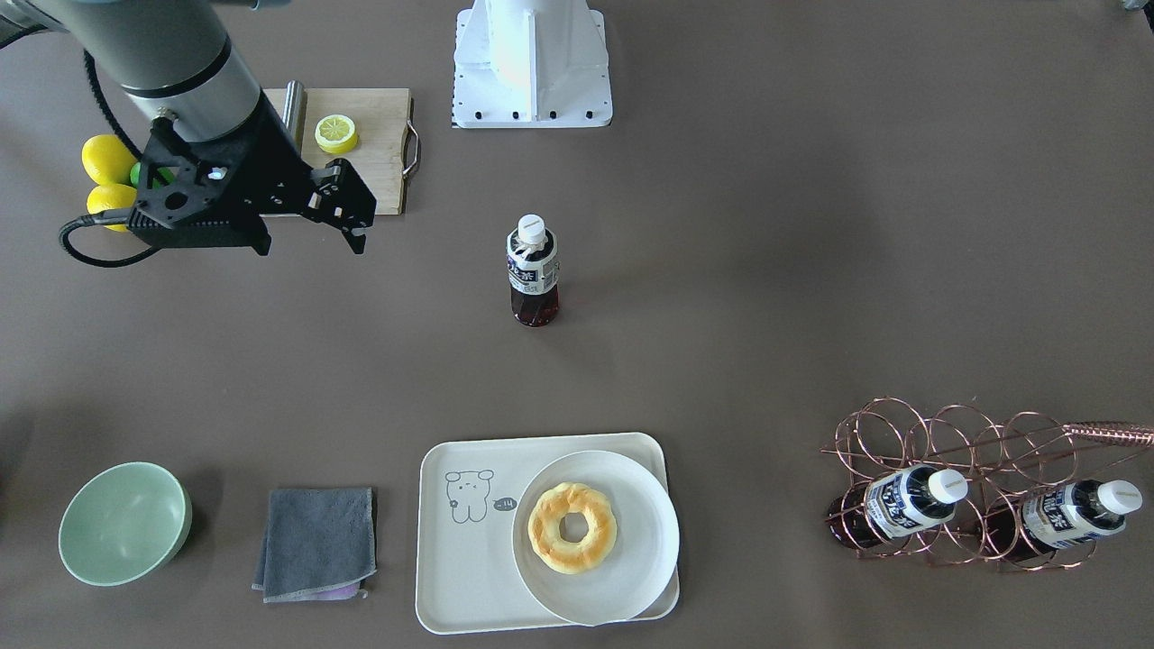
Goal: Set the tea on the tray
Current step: 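Reach the right gripper over the standing tea bottle and lower it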
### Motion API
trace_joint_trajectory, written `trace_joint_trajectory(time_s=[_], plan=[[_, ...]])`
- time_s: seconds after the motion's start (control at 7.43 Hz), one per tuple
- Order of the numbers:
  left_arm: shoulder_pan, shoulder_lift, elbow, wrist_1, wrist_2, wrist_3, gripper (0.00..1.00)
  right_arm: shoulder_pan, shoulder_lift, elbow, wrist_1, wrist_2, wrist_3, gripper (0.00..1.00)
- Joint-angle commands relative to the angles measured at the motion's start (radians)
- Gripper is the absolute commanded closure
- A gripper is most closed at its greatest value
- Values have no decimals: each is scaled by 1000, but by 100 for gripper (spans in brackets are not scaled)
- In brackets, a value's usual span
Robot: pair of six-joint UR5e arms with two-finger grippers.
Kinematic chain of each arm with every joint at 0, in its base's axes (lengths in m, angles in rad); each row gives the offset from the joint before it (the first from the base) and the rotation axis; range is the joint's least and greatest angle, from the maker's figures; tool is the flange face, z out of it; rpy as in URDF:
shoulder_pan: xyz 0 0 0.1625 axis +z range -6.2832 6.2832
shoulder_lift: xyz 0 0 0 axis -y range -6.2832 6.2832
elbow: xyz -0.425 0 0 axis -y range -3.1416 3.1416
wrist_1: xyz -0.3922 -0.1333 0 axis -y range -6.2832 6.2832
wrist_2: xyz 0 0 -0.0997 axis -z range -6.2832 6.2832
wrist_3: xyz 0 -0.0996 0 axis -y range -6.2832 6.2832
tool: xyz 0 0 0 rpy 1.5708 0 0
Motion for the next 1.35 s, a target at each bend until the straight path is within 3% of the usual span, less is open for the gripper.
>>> trace_joint_trajectory(time_s=[0.0, 0.54, 1.21], plan=[[-44, 3, 76, -4, -100, 16, 3, -138, 104, 27, -37, -114, 166, 0], [-50, 29, 115, -12, -139, 78, 3, -302, 216, -47, -34, -257, 316, 0], [-50, 26, 121, -13, -137, 78, 3, -322, 248, -165, 16, -310, 287, 0]])
